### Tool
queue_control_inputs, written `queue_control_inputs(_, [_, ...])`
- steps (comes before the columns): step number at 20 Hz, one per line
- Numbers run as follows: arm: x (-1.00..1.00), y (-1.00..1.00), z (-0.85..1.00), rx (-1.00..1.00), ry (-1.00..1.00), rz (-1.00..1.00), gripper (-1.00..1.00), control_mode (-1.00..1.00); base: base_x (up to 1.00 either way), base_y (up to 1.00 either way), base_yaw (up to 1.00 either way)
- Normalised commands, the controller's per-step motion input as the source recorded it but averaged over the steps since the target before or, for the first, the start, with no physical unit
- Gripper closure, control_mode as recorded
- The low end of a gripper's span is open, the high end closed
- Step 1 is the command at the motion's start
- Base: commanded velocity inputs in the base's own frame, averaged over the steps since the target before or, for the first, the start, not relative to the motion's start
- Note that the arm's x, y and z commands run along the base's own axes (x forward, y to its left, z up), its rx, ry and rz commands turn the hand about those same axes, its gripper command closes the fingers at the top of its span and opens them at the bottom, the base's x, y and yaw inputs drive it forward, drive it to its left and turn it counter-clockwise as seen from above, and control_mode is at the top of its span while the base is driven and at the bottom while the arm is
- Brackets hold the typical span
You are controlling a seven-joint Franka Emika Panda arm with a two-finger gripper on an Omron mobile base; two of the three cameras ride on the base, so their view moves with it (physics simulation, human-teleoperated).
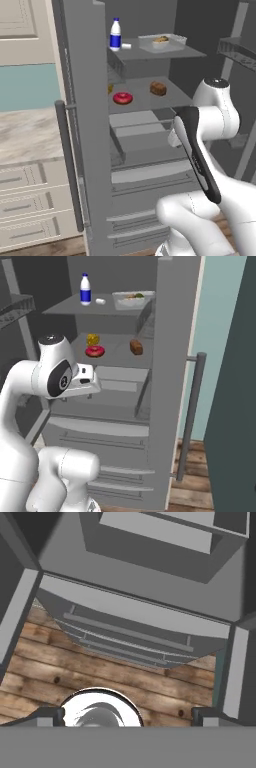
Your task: Place the tupperware on the top shelf of the fridge. Make space for the tupperware among the existing items by rearranging them on the shelves if needed. Close the fridge door when finished.
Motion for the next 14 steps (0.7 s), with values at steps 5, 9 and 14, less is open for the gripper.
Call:
queue_control_inputs(5, [0.00, 0.00, 0.00, 0.00, 0.00, 0.00, -1.00, 1.00, -0.27, -0.20, -0.06])
queue_control_inputs(9, [0.00, 0.00, 0.00, 0.00, 0.00, 0.00, -1.00, 1.00, -0.17, -0.39, -0.06])
queue_control_inputs(14, [0.00, 0.00, 0.00, 0.00, 0.00, 0.00, -1.00, 1.00, -0.25, -0.40, -0.02])
